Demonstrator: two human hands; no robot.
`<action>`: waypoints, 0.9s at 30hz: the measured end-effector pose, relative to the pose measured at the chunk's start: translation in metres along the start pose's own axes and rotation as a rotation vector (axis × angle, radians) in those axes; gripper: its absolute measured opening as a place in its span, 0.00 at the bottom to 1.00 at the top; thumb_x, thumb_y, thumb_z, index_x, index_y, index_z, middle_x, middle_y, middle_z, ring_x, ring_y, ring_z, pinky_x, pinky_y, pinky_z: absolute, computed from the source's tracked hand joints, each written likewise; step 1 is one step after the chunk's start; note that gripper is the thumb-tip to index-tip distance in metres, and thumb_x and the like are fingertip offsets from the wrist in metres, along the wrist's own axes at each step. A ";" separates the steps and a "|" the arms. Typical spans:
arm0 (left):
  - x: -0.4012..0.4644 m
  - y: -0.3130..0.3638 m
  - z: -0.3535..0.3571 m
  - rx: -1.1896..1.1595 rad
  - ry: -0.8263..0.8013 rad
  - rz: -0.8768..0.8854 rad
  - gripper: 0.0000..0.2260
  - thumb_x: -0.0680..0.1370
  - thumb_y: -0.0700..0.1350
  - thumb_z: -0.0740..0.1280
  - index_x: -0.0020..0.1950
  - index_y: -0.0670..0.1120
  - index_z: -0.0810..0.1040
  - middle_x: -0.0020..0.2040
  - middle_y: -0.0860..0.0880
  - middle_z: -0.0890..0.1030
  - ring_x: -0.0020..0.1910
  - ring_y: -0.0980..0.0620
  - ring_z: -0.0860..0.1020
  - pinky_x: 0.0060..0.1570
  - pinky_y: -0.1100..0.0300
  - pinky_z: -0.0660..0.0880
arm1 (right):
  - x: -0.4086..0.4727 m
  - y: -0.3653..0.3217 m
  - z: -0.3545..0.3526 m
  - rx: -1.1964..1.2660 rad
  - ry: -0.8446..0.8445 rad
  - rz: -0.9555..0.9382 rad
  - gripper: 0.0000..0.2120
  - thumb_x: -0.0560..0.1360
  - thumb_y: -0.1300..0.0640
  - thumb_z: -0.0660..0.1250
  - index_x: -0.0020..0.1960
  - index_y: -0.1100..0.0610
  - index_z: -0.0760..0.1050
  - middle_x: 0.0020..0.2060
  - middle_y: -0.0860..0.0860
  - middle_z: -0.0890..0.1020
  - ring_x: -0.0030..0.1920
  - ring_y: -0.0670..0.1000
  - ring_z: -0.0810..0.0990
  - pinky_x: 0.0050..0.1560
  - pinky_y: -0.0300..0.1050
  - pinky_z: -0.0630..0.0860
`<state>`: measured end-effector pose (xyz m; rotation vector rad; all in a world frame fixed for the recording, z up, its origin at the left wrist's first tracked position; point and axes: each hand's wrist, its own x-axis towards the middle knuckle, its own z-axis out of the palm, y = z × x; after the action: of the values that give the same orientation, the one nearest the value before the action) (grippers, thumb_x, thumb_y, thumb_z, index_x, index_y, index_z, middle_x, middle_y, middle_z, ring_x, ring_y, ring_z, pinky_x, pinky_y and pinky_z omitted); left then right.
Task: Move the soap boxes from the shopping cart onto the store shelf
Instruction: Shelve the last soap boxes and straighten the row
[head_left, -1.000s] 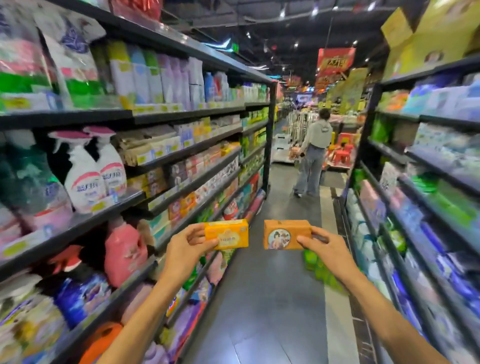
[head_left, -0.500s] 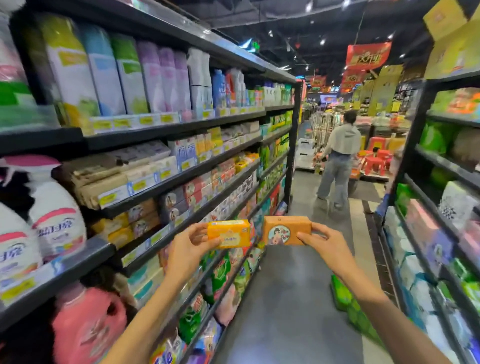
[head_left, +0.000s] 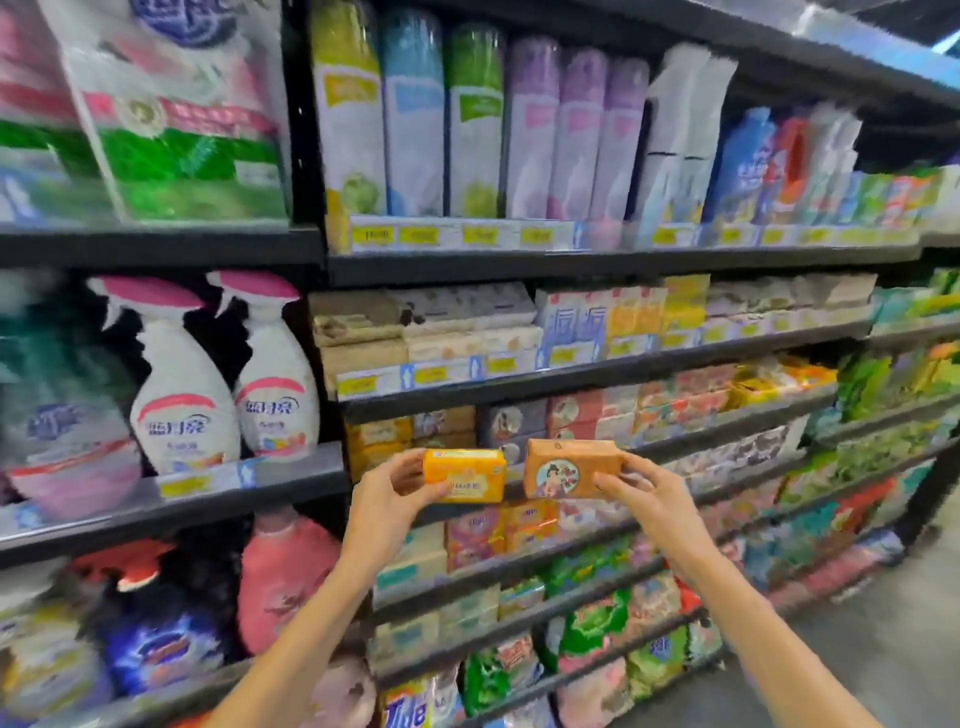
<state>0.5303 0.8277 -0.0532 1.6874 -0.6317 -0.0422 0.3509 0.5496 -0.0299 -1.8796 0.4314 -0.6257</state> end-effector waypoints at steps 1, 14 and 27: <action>0.000 -0.002 -0.003 0.032 0.041 -0.011 0.18 0.71 0.45 0.79 0.59 0.52 0.82 0.51 0.56 0.86 0.51 0.59 0.84 0.56 0.57 0.80 | 0.014 0.003 0.005 0.003 -0.046 -0.011 0.14 0.74 0.57 0.73 0.60 0.54 0.81 0.50 0.48 0.87 0.52 0.48 0.85 0.46 0.35 0.79; 0.013 -0.014 0.000 0.135 0.326 -0.049 0.14 0.73 0.44 0.77 0.52 0.60 0.80 0.48 0.61 0.86 0.49 0.62 0.83 0.54 0.58 0.80 | 0.090 0.016 0.048 0.025 -0.231 -0.095 0.14 0.73 0.50 0.75 0.56 0.40 0.79 0.53 0.42 0.85 0.52 0.41 0.83 0.54 0.43 0.79; 0.034 -0.048 0.029 0.487 0.486 -0.156 0.13 0.77 0.43 0.72 0.62 0.48 0.78 0.49 0.51 0.86 0.49 0.47 0.84 0.46 0.52 0.78 | 0.102 0.050 0.054 0.060 -0.291 -0.069 0.16 0.74 0.51 0.74 0.61 0.50 0.81 0.49 0.42 0.86 0.52 0.42 0.84 0.55 0.43 0.79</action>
<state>0.5670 0.7912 -0.0937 2.1119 -0.1437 0.4298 0.4649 0.5137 -0.0697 -1.8975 0.1585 -0.3966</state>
